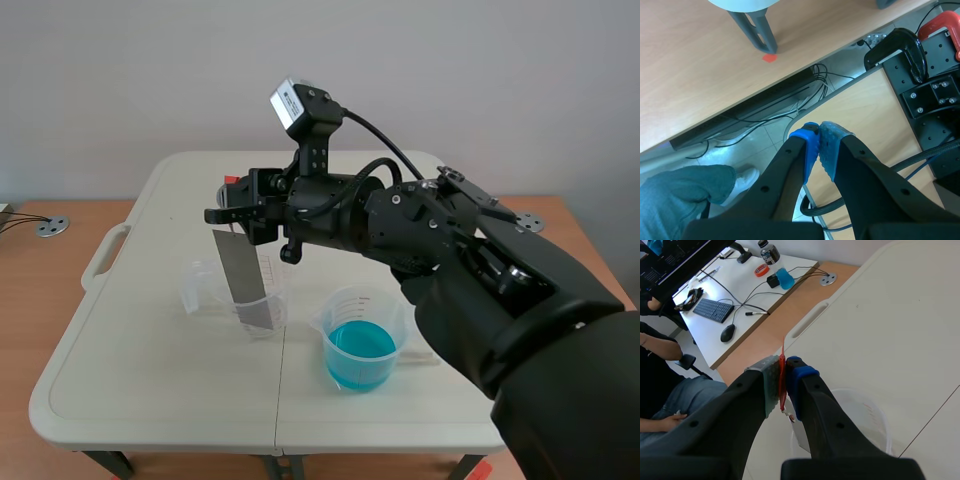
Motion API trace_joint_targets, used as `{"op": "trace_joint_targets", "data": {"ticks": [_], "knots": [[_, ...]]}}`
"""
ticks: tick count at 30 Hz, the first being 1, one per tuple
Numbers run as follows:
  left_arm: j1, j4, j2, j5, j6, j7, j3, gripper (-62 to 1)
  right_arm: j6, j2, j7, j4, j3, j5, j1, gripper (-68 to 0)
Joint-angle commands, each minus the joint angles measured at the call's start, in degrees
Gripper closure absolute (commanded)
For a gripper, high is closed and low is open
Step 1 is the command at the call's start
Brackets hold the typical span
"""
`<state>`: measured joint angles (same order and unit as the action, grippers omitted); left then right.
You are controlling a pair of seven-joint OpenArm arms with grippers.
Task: Hold the metal plate by the orange handle, dip it into the blue solution, take it out and point at it, then put the plate back in the beaker on the left.
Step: 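Put the plate into the left beaker, then return to the home posture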
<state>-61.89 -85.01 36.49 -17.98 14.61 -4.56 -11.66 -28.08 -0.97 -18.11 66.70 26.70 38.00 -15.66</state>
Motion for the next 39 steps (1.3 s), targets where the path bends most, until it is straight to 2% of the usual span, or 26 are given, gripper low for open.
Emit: {"op": "trace_joint_targets", "data": {"ticks": [1,5,19,20,22,24,26,29,32,39], "knots": [[0.04,-0.92,-0.46,-0.22,0.13,-0.35,0.17,-1.6,-0.15,-0.26,0.42,0.24,-0.2,0.59,-1.16,-4.0],[0.04,-0.92,-0.46,-0.24,0.13,-0.35,0.17,-1.6,-0.15,-0.17,0.44,0.24,-1.14,0.59,-1.16,-10.9],[0.04,-0.92,-0.44,-0.22,0.11,-0.33,0.17,-1.8,-0.15,-0.13,0.87,0.24,-4.22,-0.72,-1.16,-42.1],[0.04,-0.92,-0.44,-0.2,0.11,-0.15,0.17,-4.1,-0.02,-0.13,0.94,0.24,-4.33,-0.72,-1.16,-44.2],[0.04,-0.92,-0.44,-0.17,0.11,0.37,0.17,-15.7,1.09,-0.11,1.01,0.24,-4.52,-0.74,-1.16,-48.8],[0.04,-0.92,-0.44,0.66,0.11,0.72,0.17,-36.8,1.95,0.02,1.09,0.24,-4.96,-0.74,-1.16,-54.0],[0.04,-0.92,-0.44,1.03,0.07,0.7,0.17,-62.3,2.03,0.66,2.4,0.24,-5.05,-0.7,-1.16,-58.7],[0.61,-0.92,-0.46,1.09,0.09,1.09,0.17,-62.3,3.28,1.9,6.84,0.26,-5.05,-0.7,-1.16,-66.4],[1.14,-0.92,-0.44,1.09,0.09,1.51,0.17,-62.3,3.26,3.13,9.66,0.33,-4.98,-0.72,-1.16,-66.5],[1.16,-0.92,-0.46,1.07,0.13,1.33,0.17,-62.3,3.23,6.78,10.99,0.76,-4.9,-3.69,-1.11,-66.5]]}}
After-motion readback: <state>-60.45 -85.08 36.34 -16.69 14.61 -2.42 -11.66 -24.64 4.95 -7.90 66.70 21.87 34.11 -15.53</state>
